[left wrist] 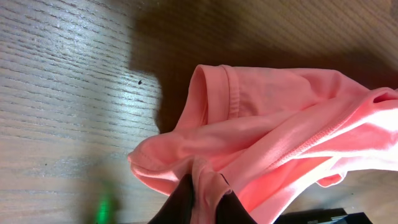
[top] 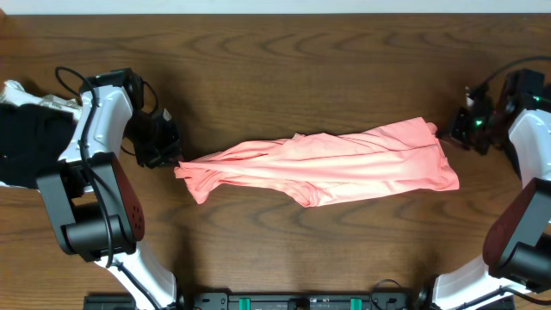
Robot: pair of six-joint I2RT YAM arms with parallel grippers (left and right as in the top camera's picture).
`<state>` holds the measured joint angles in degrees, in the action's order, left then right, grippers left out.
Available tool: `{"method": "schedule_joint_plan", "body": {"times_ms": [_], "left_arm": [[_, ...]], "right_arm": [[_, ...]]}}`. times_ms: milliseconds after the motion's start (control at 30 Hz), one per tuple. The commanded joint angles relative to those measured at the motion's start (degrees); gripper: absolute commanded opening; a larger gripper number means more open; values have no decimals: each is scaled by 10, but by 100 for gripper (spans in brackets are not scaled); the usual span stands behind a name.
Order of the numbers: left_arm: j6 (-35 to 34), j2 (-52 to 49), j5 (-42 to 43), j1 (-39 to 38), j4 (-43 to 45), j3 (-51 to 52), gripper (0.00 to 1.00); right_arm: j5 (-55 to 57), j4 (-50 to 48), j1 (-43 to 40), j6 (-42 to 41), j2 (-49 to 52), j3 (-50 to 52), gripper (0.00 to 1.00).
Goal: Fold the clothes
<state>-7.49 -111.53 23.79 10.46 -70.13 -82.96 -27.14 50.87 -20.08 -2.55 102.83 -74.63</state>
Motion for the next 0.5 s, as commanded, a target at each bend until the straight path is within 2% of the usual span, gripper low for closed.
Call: {"method": "schedule_joint_plan", "body": {"times_ms": [0,67,233,467], "left_arm": [[0,15,-5,5,-3,2,13],[0,15,-6,5,-4,2,16],[0,15,-42,5,-4,2,16],[0,15,-44,5,-9,2,15]], "right_arm": [[-83,0,25,52,-12,-7,2],[-56,2,38,52,-12,-7,3],[46,12,64,29,-12,-5,1],[95,1,69,15,-11,17,3]]}}
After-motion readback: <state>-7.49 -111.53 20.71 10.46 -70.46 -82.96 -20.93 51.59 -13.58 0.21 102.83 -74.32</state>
